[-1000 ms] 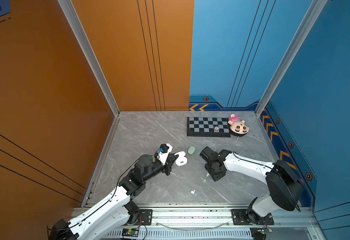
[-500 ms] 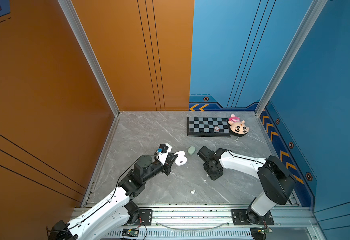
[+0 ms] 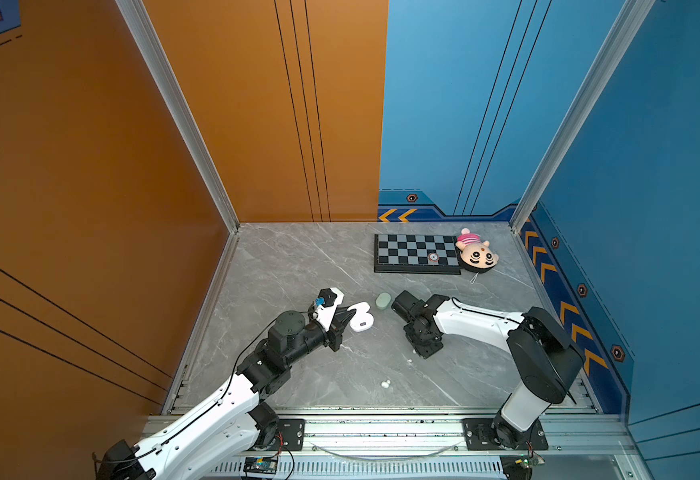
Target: Insert the wireless bluetooth earbuds into the charging case
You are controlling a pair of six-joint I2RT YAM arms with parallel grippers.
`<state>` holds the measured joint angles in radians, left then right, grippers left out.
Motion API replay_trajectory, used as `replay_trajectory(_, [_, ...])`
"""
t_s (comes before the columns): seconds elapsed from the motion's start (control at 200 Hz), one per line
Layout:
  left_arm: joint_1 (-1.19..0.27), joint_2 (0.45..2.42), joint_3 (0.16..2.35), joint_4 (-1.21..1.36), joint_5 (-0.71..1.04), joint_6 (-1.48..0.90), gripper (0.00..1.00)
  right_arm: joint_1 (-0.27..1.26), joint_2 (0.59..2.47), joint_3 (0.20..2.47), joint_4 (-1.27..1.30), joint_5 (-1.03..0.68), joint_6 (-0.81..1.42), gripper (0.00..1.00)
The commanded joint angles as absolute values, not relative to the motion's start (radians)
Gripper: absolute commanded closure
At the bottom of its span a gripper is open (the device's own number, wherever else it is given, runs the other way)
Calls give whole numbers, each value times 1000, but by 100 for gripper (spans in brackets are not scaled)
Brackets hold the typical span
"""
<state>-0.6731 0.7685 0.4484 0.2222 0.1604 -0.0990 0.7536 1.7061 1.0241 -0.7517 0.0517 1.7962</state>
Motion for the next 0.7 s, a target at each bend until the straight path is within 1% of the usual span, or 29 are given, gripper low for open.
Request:
replay_trajectory(0.0, [-684, 757, 437, 252, 140, -95, 100, 750, 1726, 1046, -793, 60, 1780, 71])
replay_trajectory(0.255, [-688, 758, 436, 252, 135, -91, 100, 748, 1751, 1049, -787, 72, 1733, 71])
replay_trajectory(0.43, [-690, 752, 433, 252, 131, -91, 100, 751, 1760, 1053, -786, 71, 1726, 77])
replay_trajectory(0.696, [-692, 748, 431, 252, 124, -90, 100, 754, 1767, 1062, -786, 70, 1703, 80])
